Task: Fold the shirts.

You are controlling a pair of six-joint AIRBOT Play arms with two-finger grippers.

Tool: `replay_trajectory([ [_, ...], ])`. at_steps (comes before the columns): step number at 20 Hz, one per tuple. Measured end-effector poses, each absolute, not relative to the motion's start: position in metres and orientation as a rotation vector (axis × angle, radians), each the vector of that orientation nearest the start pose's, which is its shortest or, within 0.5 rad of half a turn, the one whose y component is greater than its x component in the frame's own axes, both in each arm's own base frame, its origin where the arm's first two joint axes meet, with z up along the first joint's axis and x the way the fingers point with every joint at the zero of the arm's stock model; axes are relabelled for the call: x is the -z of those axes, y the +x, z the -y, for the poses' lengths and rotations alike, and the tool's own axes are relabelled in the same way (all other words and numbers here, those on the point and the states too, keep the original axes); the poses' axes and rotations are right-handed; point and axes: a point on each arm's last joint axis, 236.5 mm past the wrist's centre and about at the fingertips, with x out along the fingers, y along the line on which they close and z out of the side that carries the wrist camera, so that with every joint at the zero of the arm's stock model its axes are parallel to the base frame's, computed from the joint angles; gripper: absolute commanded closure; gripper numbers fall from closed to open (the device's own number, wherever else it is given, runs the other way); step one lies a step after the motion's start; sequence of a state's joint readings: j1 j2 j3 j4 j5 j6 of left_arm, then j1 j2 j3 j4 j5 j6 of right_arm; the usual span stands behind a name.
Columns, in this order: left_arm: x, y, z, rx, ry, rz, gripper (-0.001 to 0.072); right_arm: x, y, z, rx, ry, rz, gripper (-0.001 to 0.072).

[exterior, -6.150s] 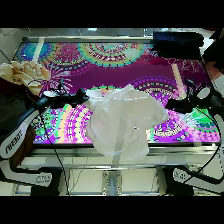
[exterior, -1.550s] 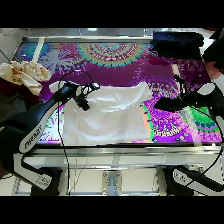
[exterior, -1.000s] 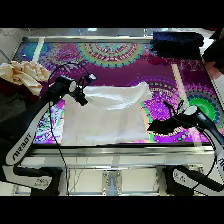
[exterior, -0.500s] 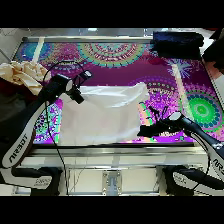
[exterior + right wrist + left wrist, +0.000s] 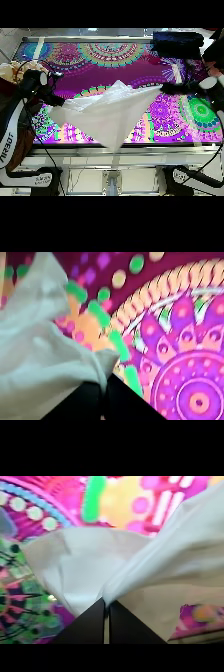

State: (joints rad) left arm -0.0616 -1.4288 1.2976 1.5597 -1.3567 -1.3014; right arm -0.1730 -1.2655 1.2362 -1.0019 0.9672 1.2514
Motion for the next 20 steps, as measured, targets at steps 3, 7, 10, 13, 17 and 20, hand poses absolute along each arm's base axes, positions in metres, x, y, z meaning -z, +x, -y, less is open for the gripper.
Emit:
replay_trajectory([
  [3, -0.025, 0.36, 0.111, 0.534, -0.055, -1.387, 0.0699, -0.128, 0.496, -0.009, -0.224, 0.295, -0.783, 0.0703],
  [7, -0.054, 0.35, 0.159, 0.694, -0.269, -1.338, 0.0699, -0.108, 0.546, -0.011, -0.211, 0.345, -0.798, 0.0703],
  [10, -0.039, 0.349, 0.151, 0.641, -0.348, -1.359, 0.0699, -0.076, 0.578, -0.028, -0.207, 0.396, -0.823, 0.0702],
  [13, -0.023, 0.369, 0.125, 0.528, -0.427, -1.305, 0.0699, -0.056, 0.607, -0.051, -0.208, 0.425, -0.801, 0.0698],
  [17, -0.018, 0.407, 0.082, 0.371, -0.496, -1.169, 0.0129, -0.053, 0.628, -0.086, -0.238, 0.424, -0.757, 0.0205],
  [20, -0.025, 0.426, 0.052, 0.297, -0.514, -1.085, 0.0091, -0.07, 0.621, -0.096, -0.284, 0.389, -0.793, 0.0206],
])
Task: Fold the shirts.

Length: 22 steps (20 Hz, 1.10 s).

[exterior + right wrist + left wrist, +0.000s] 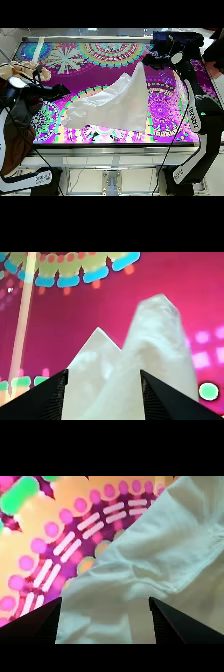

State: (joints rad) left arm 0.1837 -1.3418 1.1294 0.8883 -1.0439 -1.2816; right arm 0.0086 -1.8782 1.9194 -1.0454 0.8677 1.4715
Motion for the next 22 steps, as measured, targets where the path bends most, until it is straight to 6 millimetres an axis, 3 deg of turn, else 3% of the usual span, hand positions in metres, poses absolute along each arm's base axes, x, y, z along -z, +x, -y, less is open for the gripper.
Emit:
replay_trajectory([
  [2, -0.032, 0.429, 0.03, 0.261, -0.525, -1.055, 0.0092, -0.08, 0.599, -0.077, -0.282, 0.313, -0.882, 0.0207],
  [4, -0.029, 0.414, 0.016, 0.27, -0.509, -1.101, 0.0093, -0.088, 0.564, -0.042, -0.239, 0.242, -0.994, 0.0219],
  [7, -0.002, 0.374, 0.008, 0.296, -0.458, -1.25, 0.0094, -0.09, 0.494, 0.012, -0.159, 0.196, -1.161, 0.0225],
  [9, 0.016, 0.358, 0.012, 0.319, -0.448, -1.307, 0.0134, -0.083, 0.447, 0.025, -0.137, 0.216, -1.237, 0.0224],
  [11, 0.032, 0.35, 0.022, 0.362, -0.45, -1.349, 0.0136, -0.067, 0.405, 0.019, -0.141, 0.261, -1.276, 0.0224],
  [14, 0.057, 0.348, 0.043, 0.424, -0.446, -1.394, 0.0145, -0.031, 0.353, -0.01, -0.177, 0.369, -1.312, 0.0225],
  [17, 0.077, 0.348, 0.063, 0.465, -0.426, -1.427, 0.0321, 0.006, 0.313, -0.046, -0.221, 0.477, -1.356, 0.0225],
  [18, 0.08, 0.349, 0.067, 0.469, -0.419, -1.428, 0.0551, 0.018, 0.301, -0.058, -0.238, 0.505, -1.376, 0.0225],
  [19, 0.083, 0.352, 0.07, 0.472, -0.414, -1.422, 0.0695, 0.029, 0.291, -0.072, -0.256, 0.533, -1.39, 0.0225],
  [22, 0.082, 0.363, 0.078, 0.479, -0.42, -1.388, 0.0699, 0.051, 0.271, -0.107, -0.302, 0.564, -1.413, 0.023],
])
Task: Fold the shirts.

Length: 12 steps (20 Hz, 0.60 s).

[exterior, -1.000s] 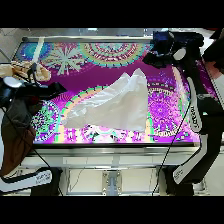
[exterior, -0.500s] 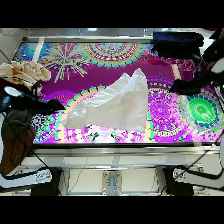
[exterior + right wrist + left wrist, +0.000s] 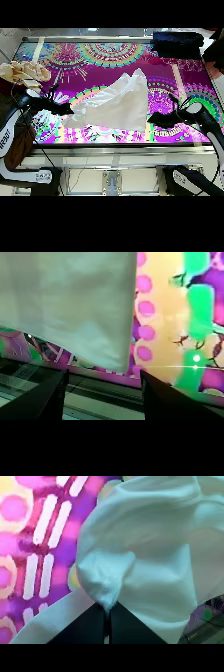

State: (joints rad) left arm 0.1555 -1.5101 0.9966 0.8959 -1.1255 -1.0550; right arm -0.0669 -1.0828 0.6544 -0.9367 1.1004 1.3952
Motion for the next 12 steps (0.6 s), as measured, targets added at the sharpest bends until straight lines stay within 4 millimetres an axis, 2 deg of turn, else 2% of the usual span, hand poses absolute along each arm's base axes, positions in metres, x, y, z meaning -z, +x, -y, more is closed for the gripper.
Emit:
replay_trajectory([
  [2, 0.076, 0.37, 0.082, 0.485, -0.427, -1.362, 0.0698, 0.063, 0.262, -0.128, -0.303, 0.584, -1.423, 0.023],
  [7, 0.057, 0.38, 0.084, 0.492, -0.42, -1.302, 0.0699, 0.089, 0.259, -0.171, -0.196, 0.727, -1.371, 0.0229],
  [10, 0.048, 0.382, 0.085, 0.497, -0.41, -1.277, 0.0699, 0.092, 0.255, -0.195, -0.178, 0.799, -1.36, 0.023],
  [12, 0.045, 0.382, 0.085, 0.5, -0.407, -1.272, 0.0699, 0.087, 0.254, -0.206, -0.189, 0.828, -1.351, 0.0232],
])
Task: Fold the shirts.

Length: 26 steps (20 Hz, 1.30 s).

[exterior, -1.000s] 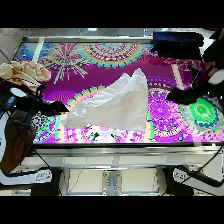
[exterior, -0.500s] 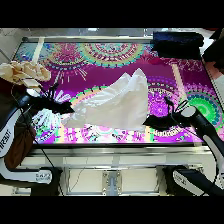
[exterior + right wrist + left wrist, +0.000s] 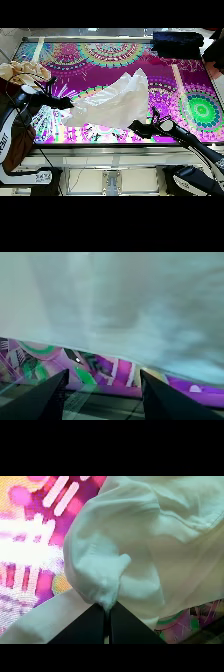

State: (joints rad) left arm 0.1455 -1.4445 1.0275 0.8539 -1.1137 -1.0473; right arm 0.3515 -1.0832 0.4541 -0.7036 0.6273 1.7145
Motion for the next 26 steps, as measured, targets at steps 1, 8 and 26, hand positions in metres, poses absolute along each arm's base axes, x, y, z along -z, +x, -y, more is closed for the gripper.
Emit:
replay_trajectory([
  [1, 0.044, 0.381, 0.085, 0.502, -0.407, -1.273, 0.0699, 0.081, 0.255, -0.21, -0.204, 0.835, -1.337, 0.0236],
  [8, 0.042, 0.381, 0.086, 0.506, -0.406, -1.27, 0.0699, 0.066, 0.234, -0.206, -0.147, 0.93, -1.302, 0.0252],
  [26, 0.002, 0.389, 0.078, 0.504, -0.376, -1.165, 0.0699, 0.049, 0.32, -0.145, 0.177, 1.344, -0.644, 0.0701],
])
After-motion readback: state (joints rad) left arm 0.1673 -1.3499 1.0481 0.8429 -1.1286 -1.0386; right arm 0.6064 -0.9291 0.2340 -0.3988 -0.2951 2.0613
